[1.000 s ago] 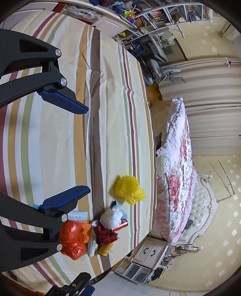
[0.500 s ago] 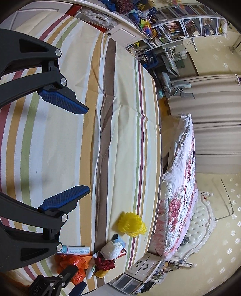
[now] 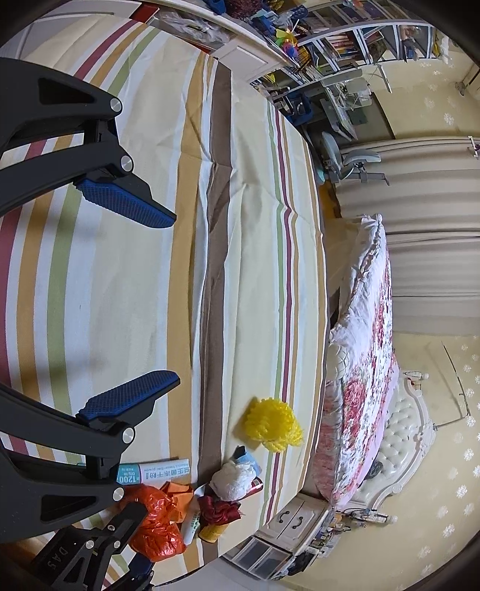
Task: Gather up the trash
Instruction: 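Move both tools back over the trash pile on the bed, then grasp the red plastic bag with the right tool while the left tool grasps the toothpaste tube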
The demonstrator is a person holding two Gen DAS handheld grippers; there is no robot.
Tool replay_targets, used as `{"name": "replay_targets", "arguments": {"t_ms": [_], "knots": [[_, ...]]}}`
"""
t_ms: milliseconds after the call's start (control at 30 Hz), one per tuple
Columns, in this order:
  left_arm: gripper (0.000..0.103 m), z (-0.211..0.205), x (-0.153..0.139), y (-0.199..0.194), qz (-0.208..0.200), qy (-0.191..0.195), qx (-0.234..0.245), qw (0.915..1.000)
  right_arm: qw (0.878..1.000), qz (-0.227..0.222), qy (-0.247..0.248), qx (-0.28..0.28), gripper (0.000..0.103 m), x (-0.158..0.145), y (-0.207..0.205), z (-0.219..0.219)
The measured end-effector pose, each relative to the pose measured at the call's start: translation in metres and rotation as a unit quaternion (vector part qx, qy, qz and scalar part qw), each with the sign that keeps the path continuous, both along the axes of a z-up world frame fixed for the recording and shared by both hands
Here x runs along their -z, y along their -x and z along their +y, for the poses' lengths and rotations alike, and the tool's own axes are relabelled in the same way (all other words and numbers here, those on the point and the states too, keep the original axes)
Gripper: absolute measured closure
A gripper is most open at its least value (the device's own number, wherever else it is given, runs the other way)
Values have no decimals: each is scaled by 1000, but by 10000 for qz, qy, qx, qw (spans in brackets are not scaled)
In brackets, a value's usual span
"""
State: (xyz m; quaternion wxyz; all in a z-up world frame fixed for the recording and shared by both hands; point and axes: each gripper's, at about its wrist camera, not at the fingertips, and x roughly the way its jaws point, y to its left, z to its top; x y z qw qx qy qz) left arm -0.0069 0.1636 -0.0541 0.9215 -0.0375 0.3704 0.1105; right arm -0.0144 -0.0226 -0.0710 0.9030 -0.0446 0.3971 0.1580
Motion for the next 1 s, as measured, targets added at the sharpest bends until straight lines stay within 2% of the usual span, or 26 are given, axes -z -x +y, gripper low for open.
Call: {"name": "replay_targets", "arguments": {"t_ms": [100, 200, 300, 400, 467, 500, 667, 800, 833, 1000], "knots": [[26, -11, -3, -2, -20, 6, 116, 9999, 9999, -146, -15, 52, 55, -9, 5, -7], [26, -27, -5, -4, -35, -39, 254, 9997, 9994, -293, -11, 161, 56, -18, 7, -15], [26, -42, -6, -6, -29, -51, 417, 9991, 9995, -246, -35, 214, 70, -17, 7, -25], [26, -48, -5, -6, 2, -97, 454, 9989, 9998, -23, -142, 169, 68, -9, 6, -32], [26, -48, -4, -5, 40, -102, 420, 9991, 9997, -1, -182, 157, 56, -7, 7, -35], [26, -47, -4, -5, 50, -100, 396, 9992, 9997, -2, -210, 161, 46, -6, 7, -36], [26, -37, -2, -2, 71, -111, 258, 9996, 9996, 41, -269, 96, 37, -2, 4, -34], [26, -29, 1, -2, 114, -56, 159, 9998, 9998, 78, -128, 110, 36, 6, -1, -27], [26, -27, 2, -1, 124, -38, 146, 9998, 9999, 91, -77, 113, 40, 8, -3, -26], [26, -28, 4, -2, 137, 14, 179, 9997, 9999, 24, 84, 73, 46, 9, -1, -23]]}}
